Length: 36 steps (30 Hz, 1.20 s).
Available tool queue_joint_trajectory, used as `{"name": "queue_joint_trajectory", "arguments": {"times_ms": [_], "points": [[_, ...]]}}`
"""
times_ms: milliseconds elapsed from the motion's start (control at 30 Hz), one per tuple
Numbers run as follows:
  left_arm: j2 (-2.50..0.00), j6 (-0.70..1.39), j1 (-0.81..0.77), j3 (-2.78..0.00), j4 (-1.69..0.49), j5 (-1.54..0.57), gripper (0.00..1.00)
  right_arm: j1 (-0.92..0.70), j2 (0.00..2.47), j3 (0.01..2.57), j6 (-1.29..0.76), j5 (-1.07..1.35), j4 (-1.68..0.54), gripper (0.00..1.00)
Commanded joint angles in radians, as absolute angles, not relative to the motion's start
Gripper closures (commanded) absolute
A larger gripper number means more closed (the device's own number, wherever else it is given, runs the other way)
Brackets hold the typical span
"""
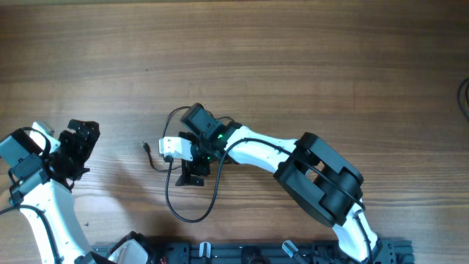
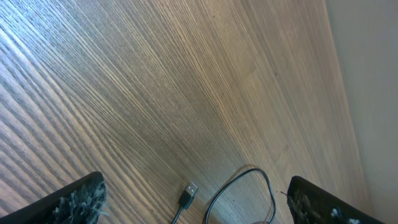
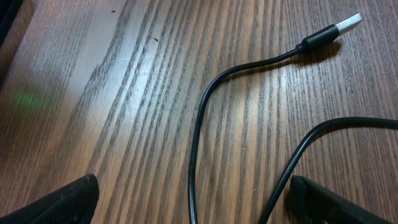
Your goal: Untangle cables
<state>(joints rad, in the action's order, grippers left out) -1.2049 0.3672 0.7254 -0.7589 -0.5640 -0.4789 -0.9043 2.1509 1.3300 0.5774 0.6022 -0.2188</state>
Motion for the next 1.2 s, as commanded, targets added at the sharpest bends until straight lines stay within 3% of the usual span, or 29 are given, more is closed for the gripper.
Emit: {"name": "queue_joint_trajectory", "arguments": {"times_ms": [0,67,100,133,167,200,467,633,833,967,1167], "points": [[-1.191,0.344,0.720,-0.773,-0.574,-0.498,0.05,-0.904,2.179,1.328,0.565,0.626,-0.215,0.00],[-1.191,0.344,0.720,-0.773,-0.577,-0.498,0.05,-0.904,2.181,1.328,0.531,0.593,-0.214,0.00],[-1.191,0.344,0.720,-0.773,-0.578,-0.498,0.04,-0.904,2.184,1.328,0.513,0.567,-0.217,0.06],[-1.191,0.344,0.720,-0.773,-0.577,-0.498,0.05,-0.904,2.185,1.328,0.513,0.558,-0.222,0.25],[-1.191,0.344,0.720,-0.773,-0.577,-0.498,0.04,-0.904,2.186,1.328,0.513,0.541,-0.223,0.74],[-1.191,0.344,0.720,-0.773,-0.577,-0.498,0.04,-0.904,2.186,1.328,0.498,0.500,-0.225,0.96],[-1.191,0.344,0.720,-0.773,-0.580,-0.498,0.04,-0.899,2.186,1.328,0.465,0.480,-0.231,0.96],[-1.191,0.344,0.720,-0.773,-0.586,-0.498,0.00,-0.776,2.009,1.329,0.369,0.443,-0.226,0.96],[-1.191,0.344,0.720,-0.773,-0.592,-0.498,0.01,-0.371,1.596,1.329,0.270,0.332,-0.272,0.96],[-1.191,0.344,0.675,-0.773,-0.599,-0.505,0.01,0.028,1.447,1.329,0.298,0.337,-0.329,0.96],[-1.191,0.344,0.401,-0.773,-0.591,-0.505,0.03,0.554,1.421,1.329,0.337,0.338,-0.304,0.96]]}}
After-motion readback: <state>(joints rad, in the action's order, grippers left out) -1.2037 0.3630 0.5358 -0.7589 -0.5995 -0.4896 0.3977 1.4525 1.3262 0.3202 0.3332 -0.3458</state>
